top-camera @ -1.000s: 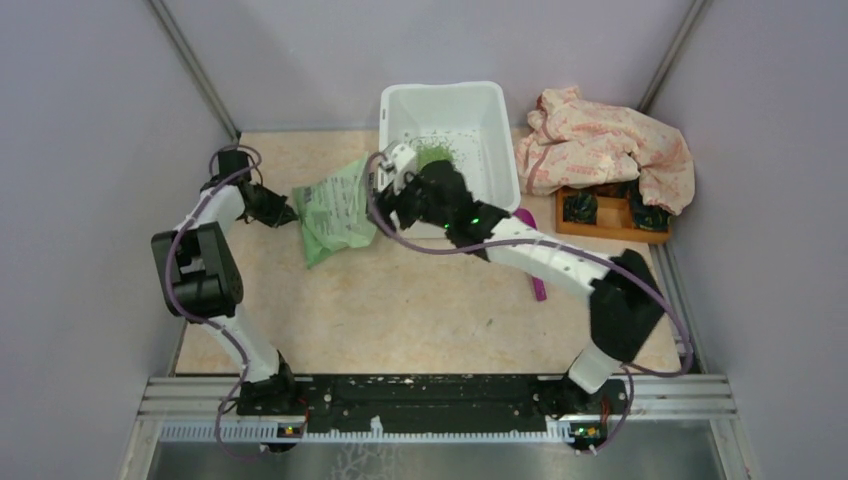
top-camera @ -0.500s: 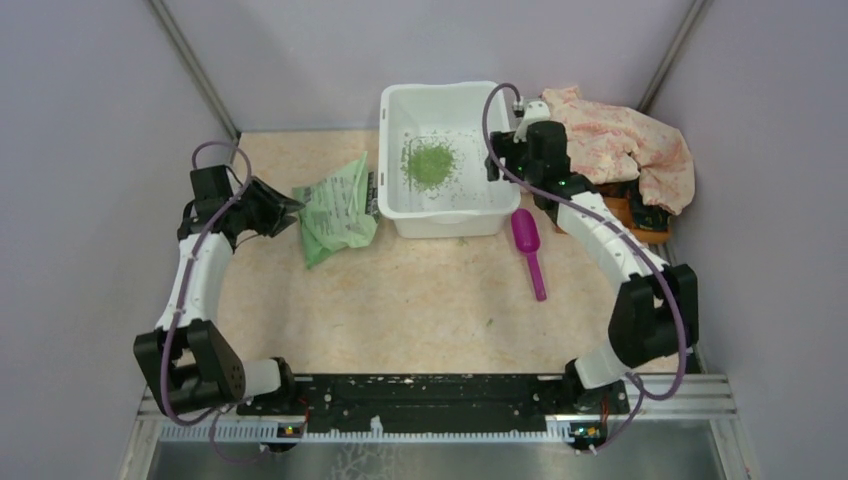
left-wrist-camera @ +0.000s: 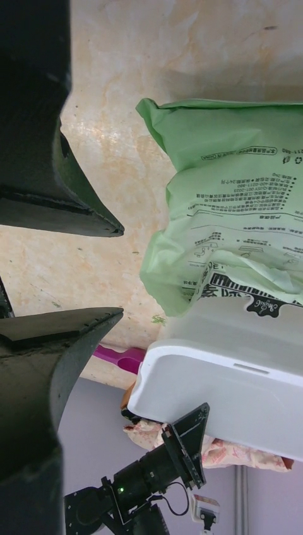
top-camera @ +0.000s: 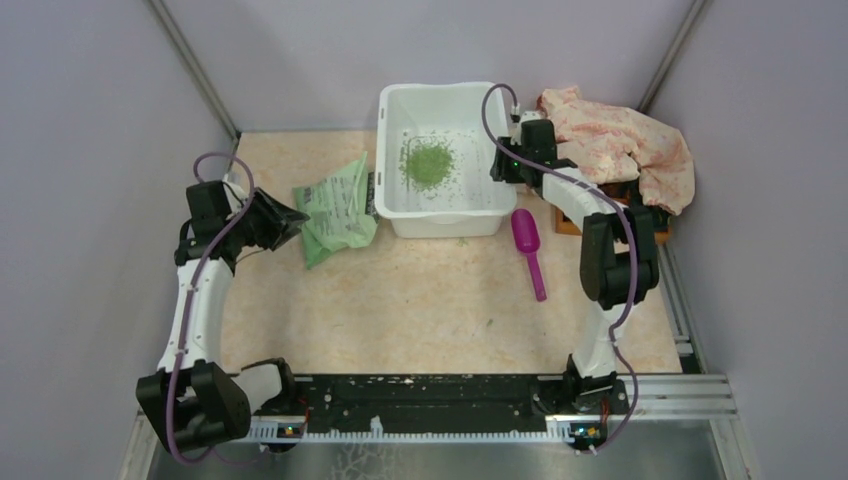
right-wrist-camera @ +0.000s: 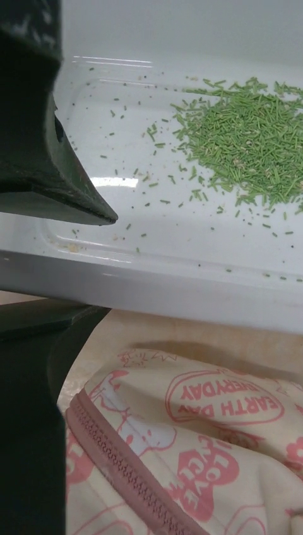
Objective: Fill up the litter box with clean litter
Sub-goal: Move the litter box to the center of the board.
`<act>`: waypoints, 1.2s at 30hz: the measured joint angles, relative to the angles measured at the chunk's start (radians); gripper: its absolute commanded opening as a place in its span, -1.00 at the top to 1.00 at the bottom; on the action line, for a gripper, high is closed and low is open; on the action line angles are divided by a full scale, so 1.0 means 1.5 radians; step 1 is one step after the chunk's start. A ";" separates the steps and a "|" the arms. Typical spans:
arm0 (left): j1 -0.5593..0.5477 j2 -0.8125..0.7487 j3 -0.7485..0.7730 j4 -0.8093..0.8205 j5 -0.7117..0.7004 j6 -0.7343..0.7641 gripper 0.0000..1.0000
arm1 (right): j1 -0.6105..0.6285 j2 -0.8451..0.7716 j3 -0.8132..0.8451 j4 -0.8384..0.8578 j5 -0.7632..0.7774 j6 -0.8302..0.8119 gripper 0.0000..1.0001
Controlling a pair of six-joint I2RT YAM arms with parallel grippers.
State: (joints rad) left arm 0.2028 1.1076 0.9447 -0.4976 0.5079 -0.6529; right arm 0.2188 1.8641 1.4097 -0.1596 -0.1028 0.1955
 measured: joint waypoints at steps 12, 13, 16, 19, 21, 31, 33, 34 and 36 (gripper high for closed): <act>0.000 0.007 -0.018 0.004 0.013 0.001 -0.02 | 0.066 0.065 0.080 -0.013 -0.016 -0.044 0.10; 0.000 0.008 -0.020 0.005 0.013 0.001 -0.02 | 0.073 0.073 0.089 -0.014 -0.015 -0.048 0.09; 0.000 0.008 -0.025 0.008 0.013 0.001 -0.02 | 0.099 0.090 0.113 -0.020 -0.016 -0.060 0.03; 0.000 0.008 -0.030 0.012 0.013 0.000 -0.02 | 0.117 0.104 0.134 -0.025 -0.015 -0.063 -0.17; 0.000 0.010 -0.030 0.014 0.014 0.000 -0.02 | 0.121 0.105 0.135 -0.023 -0.008 -0.064 -0.30; 0.000 0.011 -0.030 0.018 0.024 0.000 -0.05 | 0.078 -0.111 -0.043 0.033 0.083 -0.048 -0.55; 0.000 0.011 -0.030 0.018 0.027 0.000 -0.19 | 0.069 -0.189 -0.077 0.039 0.116 -0.050 -0.51; 0.000 0.011 -0.030 0.018 0.030 0.001 -0.27 | 0.066 -0.230 -0.099 0.045 0.131 -0.051 -0.50; 0.000 0.010 -0.029 0.017 0.034 0.005 -0.47 | 0.066 -0.317 -0.167 0.057 0.155 -0.052 -0.49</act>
State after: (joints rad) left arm 0.2028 1.1225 0.9012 -0.4717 0.5583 -0.6453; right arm 0.3183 1.3891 1.1599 -0.0734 0.1299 0.1181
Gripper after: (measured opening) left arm 0.614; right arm 0.757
